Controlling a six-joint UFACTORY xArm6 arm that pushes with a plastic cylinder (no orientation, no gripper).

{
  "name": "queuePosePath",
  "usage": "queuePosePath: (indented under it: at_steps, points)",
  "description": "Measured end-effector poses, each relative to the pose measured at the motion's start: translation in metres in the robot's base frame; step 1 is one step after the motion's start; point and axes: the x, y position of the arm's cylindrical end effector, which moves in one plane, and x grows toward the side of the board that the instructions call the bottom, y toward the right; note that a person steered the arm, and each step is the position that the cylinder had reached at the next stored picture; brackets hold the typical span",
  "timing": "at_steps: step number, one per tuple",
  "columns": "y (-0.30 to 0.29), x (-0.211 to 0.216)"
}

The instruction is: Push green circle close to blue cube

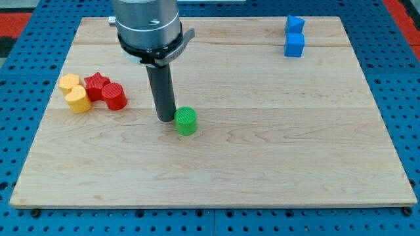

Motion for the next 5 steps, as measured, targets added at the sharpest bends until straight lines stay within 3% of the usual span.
queuePosePath:
  at_steps: [2, 5]
  points:
    - [0.005, 0.044]
    - [0.043, -0.021]
